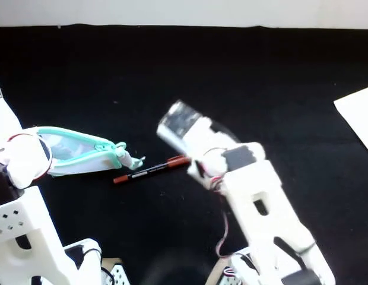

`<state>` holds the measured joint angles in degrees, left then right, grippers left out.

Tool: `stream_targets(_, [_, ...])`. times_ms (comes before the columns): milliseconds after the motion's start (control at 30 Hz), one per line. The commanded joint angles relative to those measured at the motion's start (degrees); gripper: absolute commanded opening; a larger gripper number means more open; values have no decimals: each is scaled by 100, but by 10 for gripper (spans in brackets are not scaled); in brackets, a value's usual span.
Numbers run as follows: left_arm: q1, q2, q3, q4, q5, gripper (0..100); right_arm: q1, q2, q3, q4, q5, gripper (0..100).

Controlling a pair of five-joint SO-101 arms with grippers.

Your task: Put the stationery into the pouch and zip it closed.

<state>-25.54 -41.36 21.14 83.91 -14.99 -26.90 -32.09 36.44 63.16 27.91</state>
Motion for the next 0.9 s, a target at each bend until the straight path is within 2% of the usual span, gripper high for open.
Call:
stream_targets(0, [22,57,145,26,35,6,57,-497,-1200,75,-1029,7])
stream_targets(167, [22,40,154,26,44,6,-848,-541,-3029,-207,-2620,7])
stream_targets(333, [22,40,180,35,44,6,-1754,-119,-3697,-1262,-3437,7])
stream_targets(433, [22,40,180,35,44,6,-2229,374,-4075,-1534,-3859,7])
stream_targets(667, [22,66,180,35,44,6,-2914,1235,-4418,-2053,-4000,7])
stream_targets(867, [22,75,180,35,44,6,-3152,1543,-4418,-2264,-4237,7])
